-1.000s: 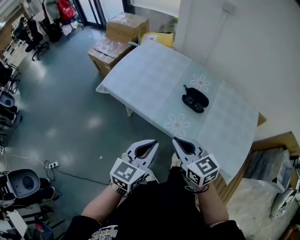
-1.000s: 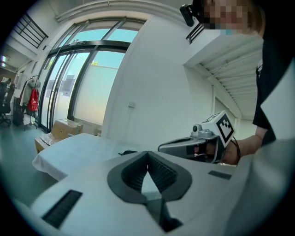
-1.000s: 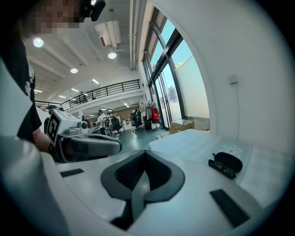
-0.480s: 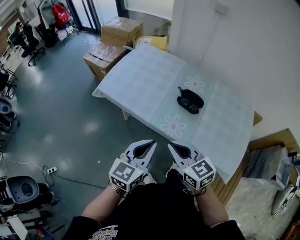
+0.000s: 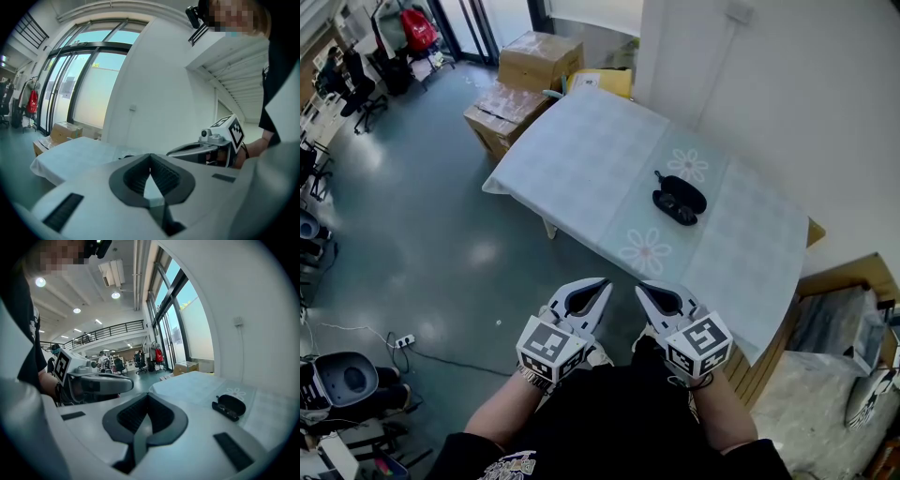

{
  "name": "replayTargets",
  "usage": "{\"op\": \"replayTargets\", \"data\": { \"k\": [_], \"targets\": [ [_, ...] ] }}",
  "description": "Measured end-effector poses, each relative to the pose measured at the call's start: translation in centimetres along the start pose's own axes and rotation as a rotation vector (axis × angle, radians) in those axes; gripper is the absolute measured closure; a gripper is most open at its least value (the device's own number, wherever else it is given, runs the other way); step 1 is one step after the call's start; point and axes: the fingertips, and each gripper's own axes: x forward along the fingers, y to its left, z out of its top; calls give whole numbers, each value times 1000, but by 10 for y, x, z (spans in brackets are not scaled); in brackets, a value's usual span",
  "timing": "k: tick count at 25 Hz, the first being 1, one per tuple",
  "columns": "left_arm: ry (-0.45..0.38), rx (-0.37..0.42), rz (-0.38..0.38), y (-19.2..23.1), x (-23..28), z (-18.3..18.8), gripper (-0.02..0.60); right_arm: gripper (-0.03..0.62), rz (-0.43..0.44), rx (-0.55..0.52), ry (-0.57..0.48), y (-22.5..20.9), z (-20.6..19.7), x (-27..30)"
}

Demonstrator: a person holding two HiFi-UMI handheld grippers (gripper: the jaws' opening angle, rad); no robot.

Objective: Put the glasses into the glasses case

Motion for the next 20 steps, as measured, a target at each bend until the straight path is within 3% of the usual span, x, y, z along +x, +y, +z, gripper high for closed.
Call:
{"op": "replayTargets", "data": {
  "k": [20],
  "targets": [
    [5,11,-8,-3,-1,-1,554,571,-3,-4,-10,0,3,-3]
  ]
}}
